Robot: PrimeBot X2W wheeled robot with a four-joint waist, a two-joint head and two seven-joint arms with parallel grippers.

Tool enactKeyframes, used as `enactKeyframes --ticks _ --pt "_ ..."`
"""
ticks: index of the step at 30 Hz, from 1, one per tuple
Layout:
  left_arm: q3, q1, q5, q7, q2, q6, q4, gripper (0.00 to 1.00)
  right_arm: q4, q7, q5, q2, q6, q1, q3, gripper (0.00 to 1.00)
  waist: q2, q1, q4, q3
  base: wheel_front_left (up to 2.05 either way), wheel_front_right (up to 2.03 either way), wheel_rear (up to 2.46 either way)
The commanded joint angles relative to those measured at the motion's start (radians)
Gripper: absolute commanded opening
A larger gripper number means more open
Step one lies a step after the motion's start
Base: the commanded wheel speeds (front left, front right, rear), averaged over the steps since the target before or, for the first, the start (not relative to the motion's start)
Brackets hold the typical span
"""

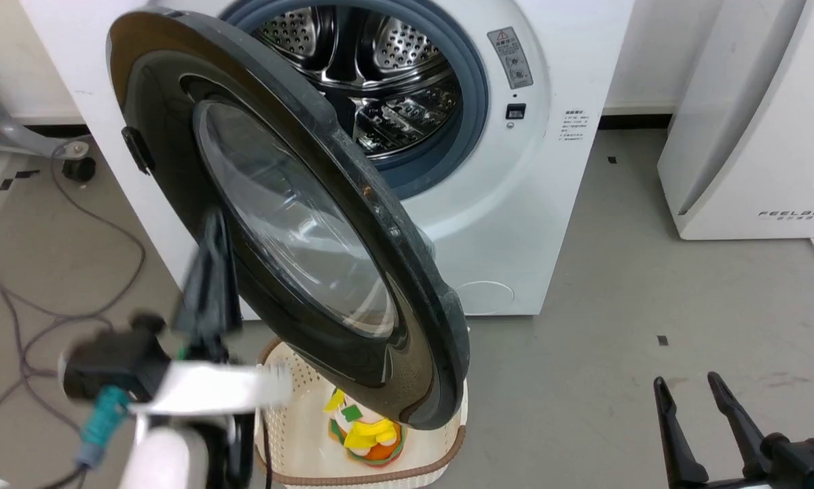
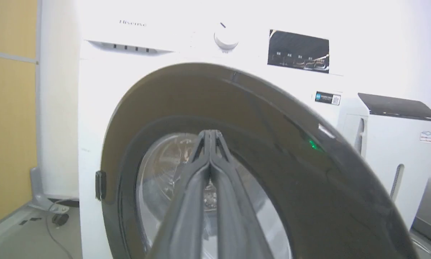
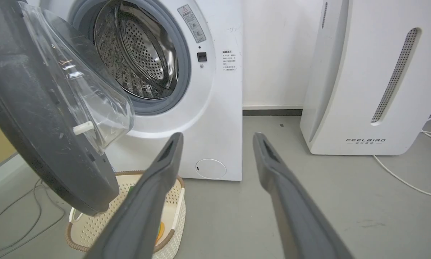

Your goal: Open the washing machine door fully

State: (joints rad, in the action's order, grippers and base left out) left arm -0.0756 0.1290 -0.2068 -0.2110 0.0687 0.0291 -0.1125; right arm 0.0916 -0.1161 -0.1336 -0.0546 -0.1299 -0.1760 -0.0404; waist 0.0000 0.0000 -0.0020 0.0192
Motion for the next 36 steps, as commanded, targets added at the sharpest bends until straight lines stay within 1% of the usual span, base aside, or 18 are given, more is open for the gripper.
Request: enactKeyframes --ticks 1,7,13,16,21,25,29,32,35,36 --pt "-0.005 0.058 0.0 0.01 -0.005 0.01 -0.056 0.0 -0.002 -0.005 -0.006 0.004 -0.001 -0.007 -0.003 1.0 0.0 0.0 0.002 0.008 0.0 0.0 0.0" --pt "-0.083 0.203 0.01 0.034 -0.013 0.029 -0.188 0.0 -0.004 -0.006 -0.003 0.004 -0.001 0.003 -0.005 1.0 0.0 0.0 0.003 0.025 0.0 0.0 0.0" --pt "-0.213 0.325 -0.004 0.073 -0.017 0.043 -0.208 0.0 -0.013 -0.006 -0.002 0.004 -0.001 0.012 -0.002 1.0 0.0 0.0 -0.005 0.031 0.0 0.0 0.0" --pt "-0.298 0.354 -0.034 0.096 -0.018 0.053 -0.214 0.0 -0.018 -0.008 -0.005 0.004 -0.001 0.012 -0.003 1.0 0.0 0.0 -0.01 0.032 0.0 0.0 0.0" --pt "-0.475 0.363 -0.101 0.14 -0.018 0.069 -0.221 0.0 -0.027 -0.008 -0.01 0.004 -0.001 0.007 -0.006 1.0 0.0 0.0 -0.011 0.032 0.0 0.0 0.0" --pt "-0.607 0.341 -0.12 0.194 -0.018 0.065 -0.197 0.0 -0.033 -0.008 -0.014 0.004 -0.001 0.007 -0.007 1.0 0.0 0.0 -0.01 0.033 0.0 0.0 0.0" --pt "-0.706 0.289 -0.134 0.255 -0.018 0.053 -0.141 0.0 -0.038 -0.007 -0.016 0.004 -0.001 0.011 -0.008 1.0 0.0 0.0 -0.007 0.04 0.0 0.0 0.0" --pt "-0.751 0.256 -0.143 0.29 -0.016 0.049 -0.085 0.0 -0.044 -0.008 -0.017 0.004 -0.001 0.015 -0.008 1.0 0.0 0.0 -0.005 0.045 0.0 0.0 0.0" --pt "-0.766 0.246 -0.144 0.309 -0.015 0.054 -0.012 0.0 -0.05 -0.008 -0.019 0.004 -0.001 0.021 -0.008 1.0 0.0 0.0 -0.006 0.05 0.0 0.0 0.0" --pt "-0.766 0.246 -0.144 0.309 -0.015 0.054 -0.012 0.0 -0.05 -0.008 -0.019 0.004 -0.001 0.021 -0.008 1.0 0.0 0.0 -0.006 0.05 0.0 0.0 0.0"
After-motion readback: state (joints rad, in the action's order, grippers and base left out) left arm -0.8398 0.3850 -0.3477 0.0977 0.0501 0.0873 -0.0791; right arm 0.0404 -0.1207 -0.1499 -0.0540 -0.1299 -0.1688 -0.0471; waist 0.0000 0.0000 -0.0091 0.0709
